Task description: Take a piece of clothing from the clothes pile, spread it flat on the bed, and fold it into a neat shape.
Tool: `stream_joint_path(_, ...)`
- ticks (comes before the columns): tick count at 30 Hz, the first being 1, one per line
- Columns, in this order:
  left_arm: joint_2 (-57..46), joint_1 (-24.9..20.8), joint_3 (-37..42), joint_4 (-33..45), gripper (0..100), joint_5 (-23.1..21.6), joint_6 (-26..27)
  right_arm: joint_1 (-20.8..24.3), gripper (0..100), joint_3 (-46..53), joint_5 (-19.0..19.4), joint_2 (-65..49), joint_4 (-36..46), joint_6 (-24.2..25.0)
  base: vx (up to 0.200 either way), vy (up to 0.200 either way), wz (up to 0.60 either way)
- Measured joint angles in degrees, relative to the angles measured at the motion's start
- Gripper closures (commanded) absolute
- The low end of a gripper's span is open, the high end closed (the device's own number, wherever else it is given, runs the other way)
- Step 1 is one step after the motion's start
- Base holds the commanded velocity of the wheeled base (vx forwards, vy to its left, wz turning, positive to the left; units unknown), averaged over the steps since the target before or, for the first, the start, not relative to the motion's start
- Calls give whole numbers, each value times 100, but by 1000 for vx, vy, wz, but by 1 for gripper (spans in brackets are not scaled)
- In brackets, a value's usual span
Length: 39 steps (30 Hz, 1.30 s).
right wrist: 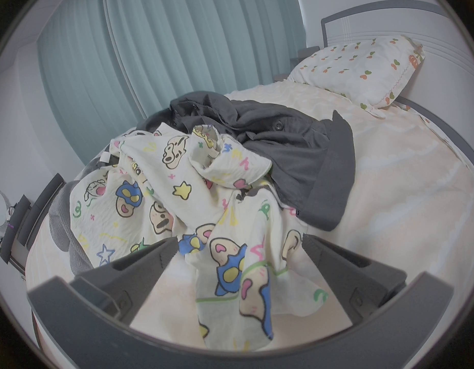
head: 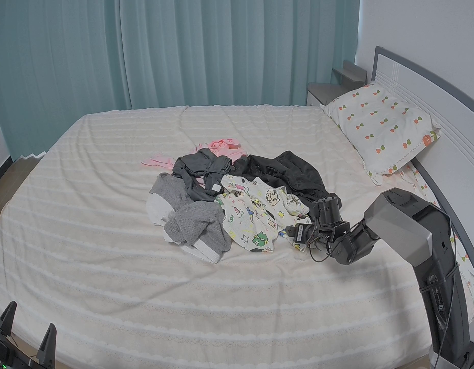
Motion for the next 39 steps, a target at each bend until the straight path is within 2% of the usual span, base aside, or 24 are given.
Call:
stream_joint_path(2, 0, 0, 0, -2, 0, 0, 2, 24, 0, -23, 2, 11, 16, -28, 0, 0, 0)
stream_joint_path(3, 0, 0, 0, 0, 0, 0, 2, 49, 100, -33, 6, 18, 40, -61, 0, 0, 0)
stream_joint_path(9, 0, 0, 0, 0, 0, 2, 2, 110, 100, -44, -9, 61, 222, -195, 0, 0, 0)
stream_joint_path(20, 0, 0, 0, 0, 0, -2, 6, 143, 100, 52, -139, -22, 77, -179, 0, 0, 0)
stream_joint_path(32, 0, -5, 0, 0, 0, -2, 2, 138, 100, 336, -205, -610, -318, -129, 0, 0, 0)
stream_joint_path(37, 0, 0, 0, 0, 0, 0, 2, 143, 100, 733, -85, -984, -419, 194, 0, 0, 0)
stream_joint_path(39, 0, 0, 0, 0, 0, 0, 2, 149, 100, 995, 77, -1169, -430, 358, 0, 0, 0)
